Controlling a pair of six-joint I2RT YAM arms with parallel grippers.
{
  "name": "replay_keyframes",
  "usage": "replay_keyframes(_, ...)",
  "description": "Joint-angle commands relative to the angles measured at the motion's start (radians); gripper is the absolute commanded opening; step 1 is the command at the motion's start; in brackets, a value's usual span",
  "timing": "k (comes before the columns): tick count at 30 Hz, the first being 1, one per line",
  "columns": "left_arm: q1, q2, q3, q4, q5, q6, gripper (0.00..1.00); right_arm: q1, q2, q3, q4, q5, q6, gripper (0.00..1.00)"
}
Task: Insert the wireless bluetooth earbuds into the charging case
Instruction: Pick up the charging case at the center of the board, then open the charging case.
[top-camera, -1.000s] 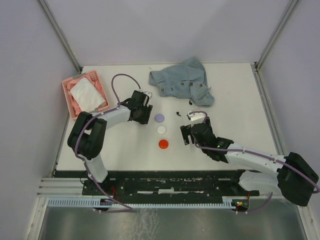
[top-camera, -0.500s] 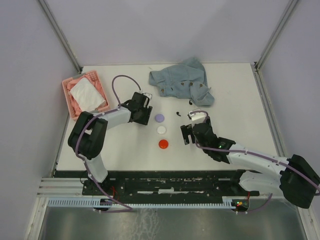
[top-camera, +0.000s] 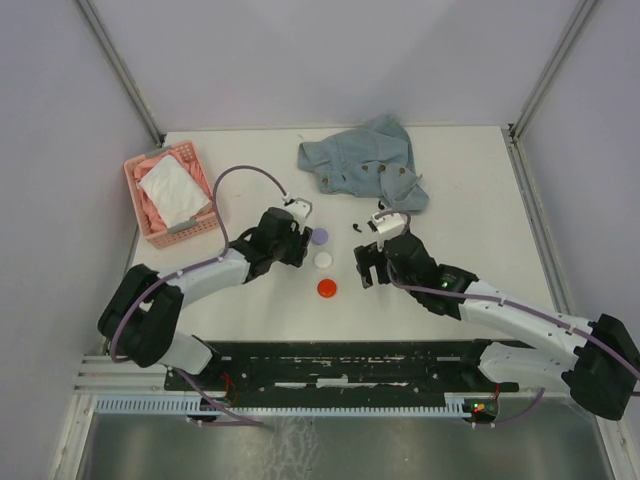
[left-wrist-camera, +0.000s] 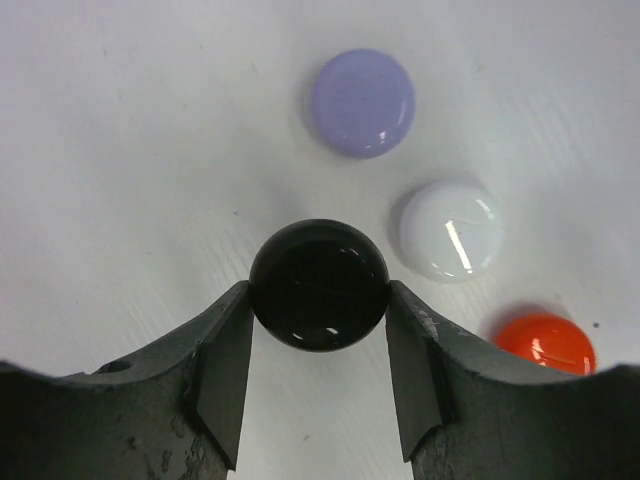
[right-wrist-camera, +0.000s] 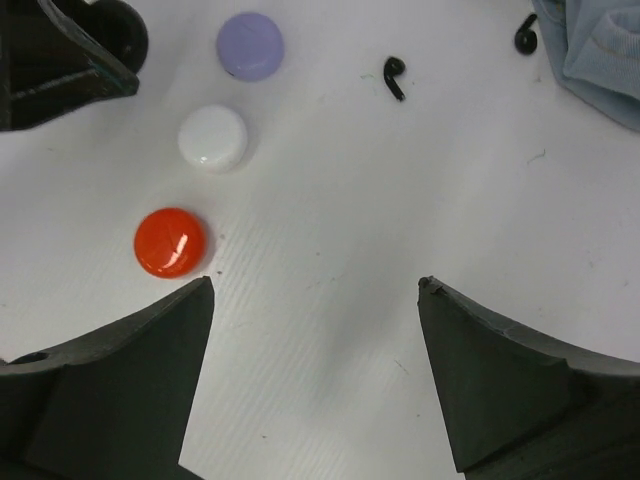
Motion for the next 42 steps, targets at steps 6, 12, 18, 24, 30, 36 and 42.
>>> replay_keyframes(6, -0.116, -0.339, -0.206, 0.387, 0.015, 0.062, 0.49, -0.009, 0.008, 0.281, -0.203, -0.149, 0.050, 0.89)
replay_keyframes(12, -0.160, -0.500, -0.313, 0.530, 0.087, 0.141, 0.49, -0.011, 0.065, 0.419, -0.285, -0.243, 0.053, 0.86)
replay_keyframes(18, -0.200, -0.581, -0.417, 0.659, 0.152, 0.231, 0.48, -0.011, 0.137, 0.548, -0.358, -0.327, 0.049, 0.79)
replay_keyframes(24, -0.220, -0.586, -0.453, 0.742, 0.196, 0.278, 0.47, -0.010, 0.232, 0.672, -0.414, -0.450, 0.049, 0.72)
replay_keyframes(30, -0.232, -0.588, -0.486, 0.810, 0.213, 0.298, 0.47, -0.010, 0.316, 0.723, -0.432, -0.495, 0.066, 0.66)
replay_keyframes(36, -0.233, -0.595, -0.500, 0.842, 0.227, 0.303, 0.47, -0.009, 0.366, 0.734, -0.425, -0.505, 0.075, 0.61)
replay_keyframes(42, -0.235, -0.582, -0.500, 0.846, 0.236, 0.303, 0.47, -0.009, 0.381, 0.730, -0.402, -0.549, 0.069, 0.48)
